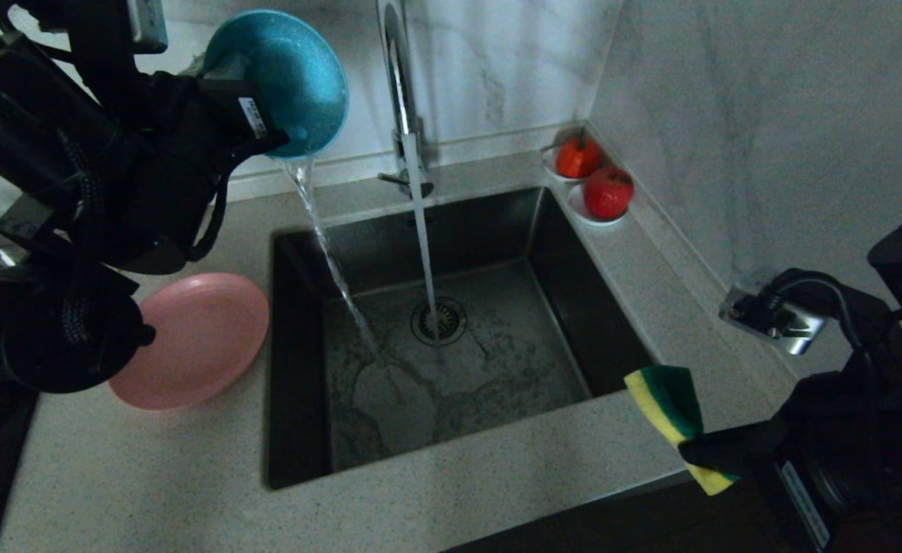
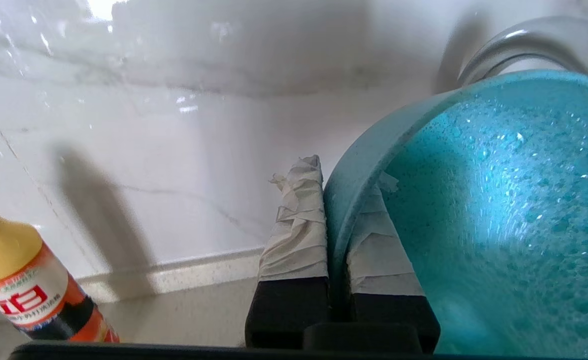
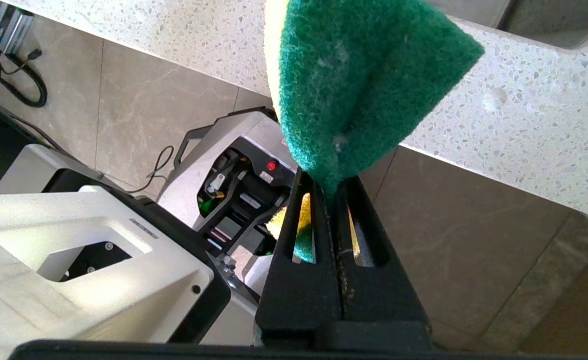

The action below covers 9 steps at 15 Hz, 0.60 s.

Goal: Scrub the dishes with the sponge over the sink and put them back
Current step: Wash the bowl

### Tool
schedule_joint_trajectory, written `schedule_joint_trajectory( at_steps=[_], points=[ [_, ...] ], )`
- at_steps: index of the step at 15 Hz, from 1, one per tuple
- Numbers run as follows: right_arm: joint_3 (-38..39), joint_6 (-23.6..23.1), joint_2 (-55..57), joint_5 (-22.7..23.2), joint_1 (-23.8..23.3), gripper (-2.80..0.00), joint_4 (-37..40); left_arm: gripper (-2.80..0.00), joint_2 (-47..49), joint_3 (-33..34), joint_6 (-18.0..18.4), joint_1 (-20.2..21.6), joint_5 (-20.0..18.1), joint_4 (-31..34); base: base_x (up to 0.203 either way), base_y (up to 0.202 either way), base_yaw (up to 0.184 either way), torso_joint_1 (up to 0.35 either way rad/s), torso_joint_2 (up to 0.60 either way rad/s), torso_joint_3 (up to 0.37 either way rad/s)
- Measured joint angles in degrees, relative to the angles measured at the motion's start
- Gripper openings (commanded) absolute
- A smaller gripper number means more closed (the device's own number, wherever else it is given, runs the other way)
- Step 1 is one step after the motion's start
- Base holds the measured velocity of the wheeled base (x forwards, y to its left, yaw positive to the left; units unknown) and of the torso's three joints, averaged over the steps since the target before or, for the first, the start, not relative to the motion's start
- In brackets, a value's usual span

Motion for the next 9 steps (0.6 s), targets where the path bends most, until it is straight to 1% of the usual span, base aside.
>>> schedule_joint_trajectory(
  at_steps=[4,9],
  points=[
    [-0.1,0.0,0.0,0.0,0.0,-2.8,0.0,-2.8,-1.5,1.6,0.7,-0.1,-0.1,-2.6,0.0,0.0,0.0,0.0,0.0,0.0],
    [-0.4,0.0,0.3,0.0,0.0,-2.8,0.0,-2.8,-2.9,2.3,3.4,-0.2,-0.1,-10.4,0.0,0.0,0.0,0.0,0.0,0.0]
  ],
)
